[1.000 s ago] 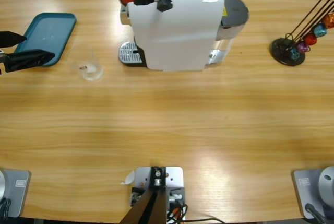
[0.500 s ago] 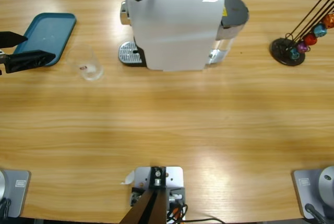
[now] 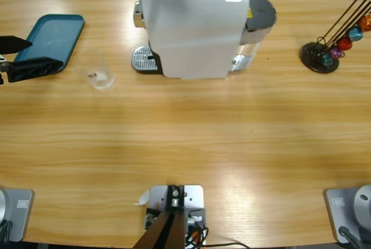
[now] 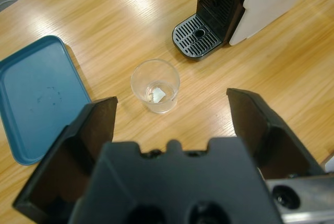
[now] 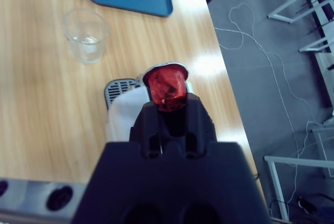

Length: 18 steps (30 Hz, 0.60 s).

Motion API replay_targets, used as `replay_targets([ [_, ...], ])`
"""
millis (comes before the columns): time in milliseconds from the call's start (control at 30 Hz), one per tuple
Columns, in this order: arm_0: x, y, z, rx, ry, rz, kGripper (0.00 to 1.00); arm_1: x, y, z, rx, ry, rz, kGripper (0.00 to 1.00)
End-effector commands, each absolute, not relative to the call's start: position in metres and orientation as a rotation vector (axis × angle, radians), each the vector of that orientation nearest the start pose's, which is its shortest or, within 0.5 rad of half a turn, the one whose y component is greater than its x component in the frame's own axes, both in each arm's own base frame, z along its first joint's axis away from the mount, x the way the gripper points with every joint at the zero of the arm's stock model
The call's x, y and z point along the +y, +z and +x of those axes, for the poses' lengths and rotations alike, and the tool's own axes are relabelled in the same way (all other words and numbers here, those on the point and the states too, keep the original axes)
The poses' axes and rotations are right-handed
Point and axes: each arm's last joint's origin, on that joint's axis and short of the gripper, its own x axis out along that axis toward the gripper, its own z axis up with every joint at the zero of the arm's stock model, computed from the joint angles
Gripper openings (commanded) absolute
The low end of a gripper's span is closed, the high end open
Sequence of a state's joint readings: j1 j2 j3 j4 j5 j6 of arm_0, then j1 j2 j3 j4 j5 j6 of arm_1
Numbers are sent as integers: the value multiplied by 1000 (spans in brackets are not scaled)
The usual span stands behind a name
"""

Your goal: Pour coffee

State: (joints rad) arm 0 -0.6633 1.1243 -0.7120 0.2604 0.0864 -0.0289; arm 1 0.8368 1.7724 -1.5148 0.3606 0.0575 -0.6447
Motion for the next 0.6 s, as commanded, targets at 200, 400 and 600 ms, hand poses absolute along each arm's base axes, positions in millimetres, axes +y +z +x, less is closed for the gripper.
replay_targets([
  [200, -101, 296, 132, 688, -566, 250, 908, 297, 340, 277, 392, 1023, -872, 0],
  [400, -101, 297, 132, 686, -566, 250, 908, 295, 331, 277, 422, 999, -893, 0],
  [600, -101, 297, 132, 686, -566, 251, 908, 295, 328, 278, 433, 989, -897, 0],
])
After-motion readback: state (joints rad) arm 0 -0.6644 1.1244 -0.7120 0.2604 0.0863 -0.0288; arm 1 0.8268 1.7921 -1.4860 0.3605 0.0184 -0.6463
